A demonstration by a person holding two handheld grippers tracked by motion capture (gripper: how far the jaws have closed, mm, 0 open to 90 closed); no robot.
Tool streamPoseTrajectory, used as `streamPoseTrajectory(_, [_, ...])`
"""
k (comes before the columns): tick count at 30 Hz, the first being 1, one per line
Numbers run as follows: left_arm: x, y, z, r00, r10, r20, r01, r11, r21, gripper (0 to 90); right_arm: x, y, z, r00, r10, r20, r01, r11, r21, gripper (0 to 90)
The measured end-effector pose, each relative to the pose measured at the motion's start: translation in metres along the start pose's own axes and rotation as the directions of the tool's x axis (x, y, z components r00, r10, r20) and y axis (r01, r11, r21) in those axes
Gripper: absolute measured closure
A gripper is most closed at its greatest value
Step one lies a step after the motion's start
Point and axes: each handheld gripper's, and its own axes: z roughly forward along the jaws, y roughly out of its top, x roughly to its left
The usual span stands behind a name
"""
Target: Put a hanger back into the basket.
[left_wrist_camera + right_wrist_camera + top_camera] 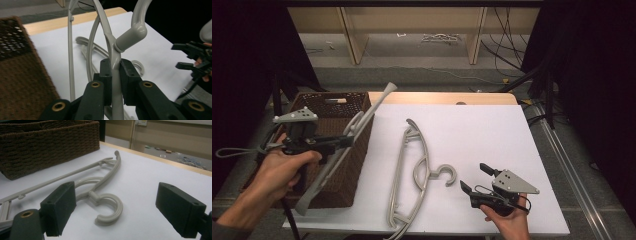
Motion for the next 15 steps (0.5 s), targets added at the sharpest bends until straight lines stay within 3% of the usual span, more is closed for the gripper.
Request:
streamPoseTrajectory(2, [0.007, 0.002, -0.003, 0.9999, -0.008, -0.008, 0.008, 1.0, -0.001, 80.9, 0.0, 0.0, 0.0, 1.0, -0.001, 0.0, 0.001, 1.0, -0.001, 17.5])
streamPoseTrajectory(5, [0.023, 0.005, -0.011, 0.999, 0.026, -0.037, -0.027, 0.9996, -0.01, 80.8, 0.0, 0.0, 0.0, 1.0, 0.0, 0.002, 0.0, 1.0, 0.003, 17.6])
streamPoseTrajectory(7, [0.026, 0.004, -0.012, 0.9988, 0.021, -0.043, -0.022, 0.9995, -0.021, 80.8, 0.0, 0.0, 0.0, 1.0, 0.0, 0.003, 0.0, 1.0, 0.001, 17.6])
streamPoseTrajectory(8, [0.032, 0.003, -0.015, 0.9995, -0.025, -0.019, 0.024, 0.9994, -0.025, 80.8, 0.0, 0.0, 0.0, 1.0, -0.003, 0.002, 0.003, 1.0, 0.0, 17.6])
streamPoseTrajectory(9, [0.037, 0.002, -0.017, 0.9994, -0.012, -0.033, 0.011, 0.9995, -0.03, 80.9, 0.0, 0.0, 0.0, 1.0, -0.003, 0.001, 0.003, 1.0, 0.001, 17.6])
streamPoseTrajectory(10, [0.046, 0.003, -0.019, 0.9956, 0.048, -0.08, -0.051, 0.9982, -0.033, 80.9, -0.001, -0.001, 0.002, 0.9999, -0.014, 0.008, 0.014, 1.0, -0.024, 17.6])
streamPoseTrajectory(12, [0.051, 0.002, -0.021, 0.9934, 0.055, -0.101, -0.058, 0.9978, -0.03, 80.9, -0.001, -0.001, 0.002, 0.9999, -0.01, 0.011, 0.011, 1.0, -0.028, 17.6])
streamPoseTrajectory(13, [0.064, 0.001, -0.024, 0.9847, 0.086, -0.151, -0.094, 0.9945, -0.045, 80.9, -0.001, -0.001, 0.003, 0.9999, -0.011, 0.011, 0.012, 1.0, -0.027, 17.6])
streamPoseTrajectory(15, [0.068, 0.0, -0.025, 0.9834, 0.091, -0.157, -0.1, 0.9938, -0.049, 80.9, 0.0, -0.001, 0.002, 1.0, 0.005, 0.002, -0.005, 1.0, -0.016, 17.6])
